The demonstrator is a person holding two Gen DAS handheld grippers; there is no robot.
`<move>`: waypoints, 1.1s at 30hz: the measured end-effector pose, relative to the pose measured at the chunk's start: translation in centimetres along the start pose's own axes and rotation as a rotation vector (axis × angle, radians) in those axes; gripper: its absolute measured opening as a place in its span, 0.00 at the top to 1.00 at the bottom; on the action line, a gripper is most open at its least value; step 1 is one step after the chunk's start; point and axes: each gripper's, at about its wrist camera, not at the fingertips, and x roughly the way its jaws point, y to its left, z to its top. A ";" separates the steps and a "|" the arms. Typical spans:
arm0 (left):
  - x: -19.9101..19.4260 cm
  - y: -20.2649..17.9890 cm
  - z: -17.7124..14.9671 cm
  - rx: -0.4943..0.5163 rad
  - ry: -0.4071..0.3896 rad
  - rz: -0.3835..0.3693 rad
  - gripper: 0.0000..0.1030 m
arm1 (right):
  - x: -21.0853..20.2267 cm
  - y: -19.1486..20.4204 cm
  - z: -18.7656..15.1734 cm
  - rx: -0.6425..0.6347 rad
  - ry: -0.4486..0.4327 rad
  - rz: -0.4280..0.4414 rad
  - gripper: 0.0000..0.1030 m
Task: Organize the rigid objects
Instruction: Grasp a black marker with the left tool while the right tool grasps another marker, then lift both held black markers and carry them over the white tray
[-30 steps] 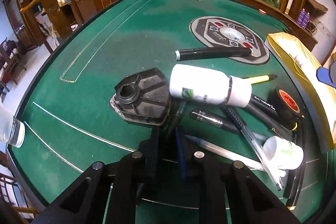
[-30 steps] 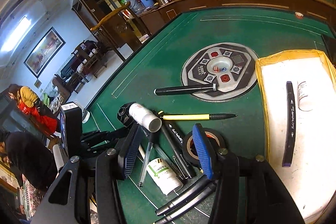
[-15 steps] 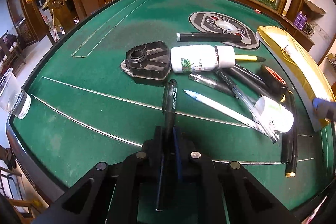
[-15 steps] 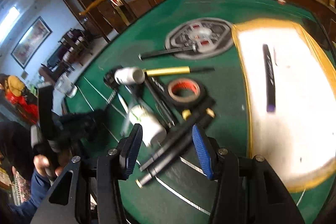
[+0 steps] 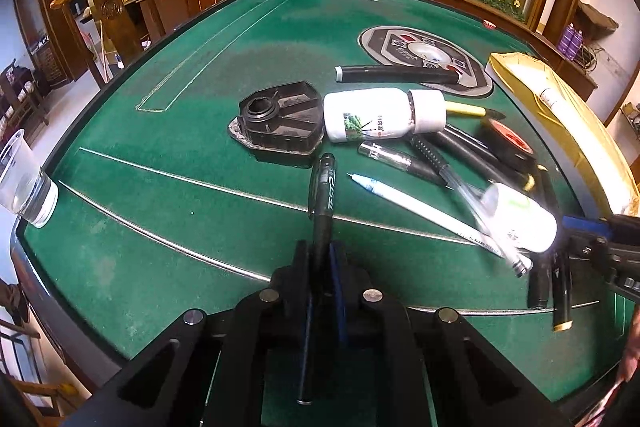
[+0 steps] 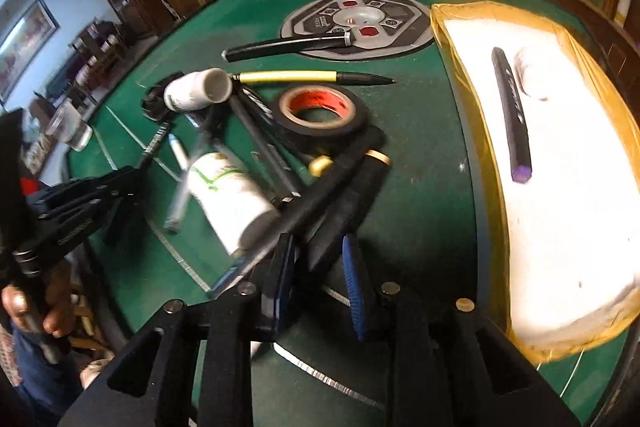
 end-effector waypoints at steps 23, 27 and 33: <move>-2.6 -2.7 -0.9 0.030 -0.192 0.197 0.92 | -2.4 -1.1 0.1 0.021 -0.116 0.064 0.86; -2.9 -3.0 -0.9 0.039 -0.203 0.214 0.92 | -2.5 -0.8 0.0 0.015 -0.122 0.074 0.86; -3.2 -3.3 -1.0 0.051 -0.212 0.232 0.92 | -2.6 -0.7 0.1 0.015 -0.127 0.084 0.86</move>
